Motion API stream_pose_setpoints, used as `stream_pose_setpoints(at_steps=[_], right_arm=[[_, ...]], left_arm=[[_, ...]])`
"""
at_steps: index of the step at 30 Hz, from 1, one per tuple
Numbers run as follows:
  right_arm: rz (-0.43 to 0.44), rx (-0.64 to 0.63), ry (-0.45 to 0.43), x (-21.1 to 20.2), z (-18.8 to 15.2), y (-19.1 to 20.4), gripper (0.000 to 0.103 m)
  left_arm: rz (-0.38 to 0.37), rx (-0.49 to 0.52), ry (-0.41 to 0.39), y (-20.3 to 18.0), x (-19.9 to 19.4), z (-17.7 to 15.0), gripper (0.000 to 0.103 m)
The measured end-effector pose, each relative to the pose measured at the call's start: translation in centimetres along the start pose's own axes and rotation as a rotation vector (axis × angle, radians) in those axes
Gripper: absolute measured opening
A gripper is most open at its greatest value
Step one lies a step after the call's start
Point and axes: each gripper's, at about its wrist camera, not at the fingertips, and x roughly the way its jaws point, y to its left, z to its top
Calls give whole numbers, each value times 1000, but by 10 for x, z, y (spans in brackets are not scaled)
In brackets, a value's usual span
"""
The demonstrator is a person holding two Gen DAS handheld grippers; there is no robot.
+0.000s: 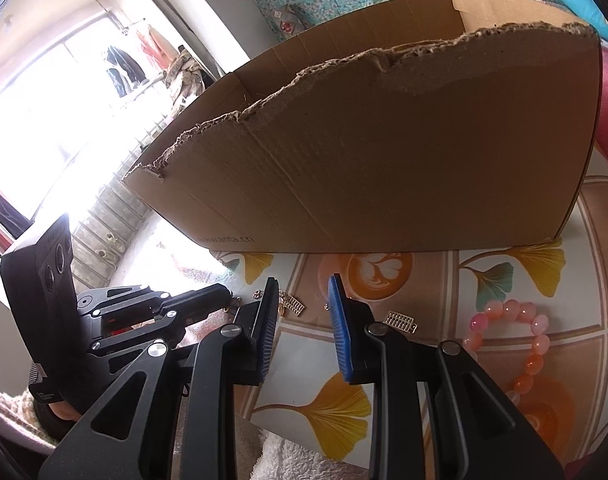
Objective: Organize jewelry
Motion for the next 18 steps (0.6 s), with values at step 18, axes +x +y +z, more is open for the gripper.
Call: stream_pose_setpoints(at_steps=[18], right_arm=[[-37,-334,116,54,-7,86,34]], left_arm=[[21,-132,-62,47,-14,-14,0]])
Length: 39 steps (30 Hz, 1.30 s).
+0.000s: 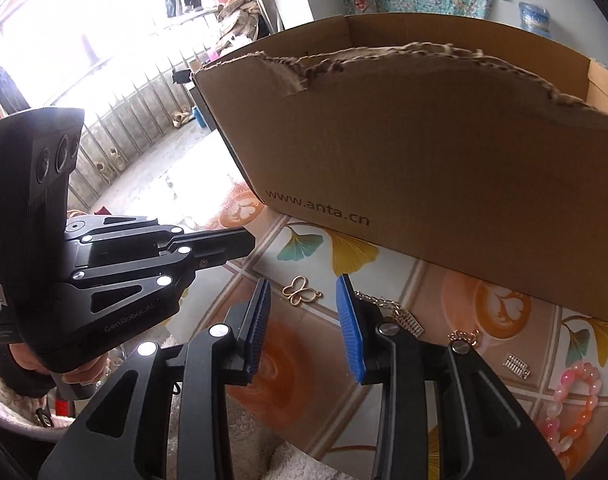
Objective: Organize jewelry
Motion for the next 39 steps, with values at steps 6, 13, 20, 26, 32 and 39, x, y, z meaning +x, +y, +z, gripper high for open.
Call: stream_pose_setpoints(at_steps=[6,13,20,26,32,39], right_arm=[[-100,-98,5,10,1,25,32],[-150,-122,39,13,5,38,12],[-139,-128,55,14,4,37,3],[-103,-89,47,-5,4,29,3],[-139,-54,51,-16,-3,18,4],[-159,-19,66,0,-4,11,4]], left_arm=[[-12,-22,-10,5,3,-1,0],[-22,-33,-23,12,1,-3,0],[-38,-34,-36,12,1,-4,0],[-51,-31,-49,12,1,-7,0],[-101,23,-52,-4,-2,-9,0],[-16,122,-38,-33,6,-8,0]])
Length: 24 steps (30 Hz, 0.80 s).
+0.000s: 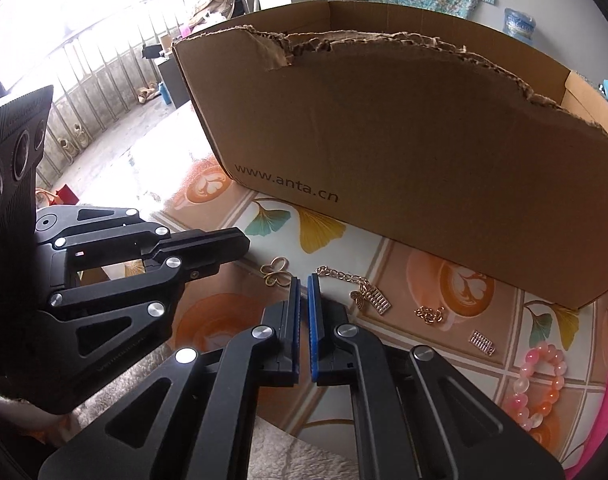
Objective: Organize jewelry
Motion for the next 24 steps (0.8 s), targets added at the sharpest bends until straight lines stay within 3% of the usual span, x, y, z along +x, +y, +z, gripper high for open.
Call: stream_pose_setpoints(at_steps=[6,14,19,22,24], right_arm=[[31,4,-8,6,3,-2,4],[59,-9,-15,11,5,-8,4],[38,-15,-17,6,3,-11,4],[34,-16,-11,8,2,-12,4],[62,-4,-18,9,4,-13,4]], left_arm=[[-2,51,13,-13,0,0,0],[-123,-33,19,-6,-2,-1,0],[-67,-36,-11,-2,-7,2,0],[-5,19,7,-7,3,2,0],[-9,52,3,-13,5,2,0]])
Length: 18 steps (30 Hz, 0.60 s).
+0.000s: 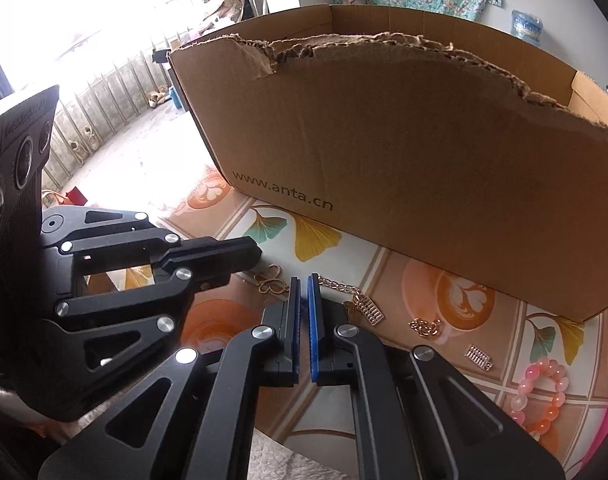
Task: Organize jewelry
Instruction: 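Open the right gripper and hover it over the butterfly charm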
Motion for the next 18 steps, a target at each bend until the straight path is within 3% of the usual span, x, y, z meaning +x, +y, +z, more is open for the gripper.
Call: stream_pose_setpoints(at_steps=[2,8,12,14,15,18], right_arm=[[22,10,-4,0,1,-2,4],[100,70,-5,-6,-1,-23,4],[125,50,-28,-19,-1,-24,6],[136,20,-45,-28,-2,-20,27],[130,-1,-52,-30,-2,-17,33],[131,-78,-47,-28,0,-7,36]], left_arm=[[3,24,1,-4,0,0,0],[-102,-50,0,4,-2,-2,1],[-74,-86,-15,10,-6,-4,1],[-71,-107,-22,14,-7,-5,1],[-65,-113,-19,17,-7,-6,1],[-42,-121,-23,22,-8,-8,1]])
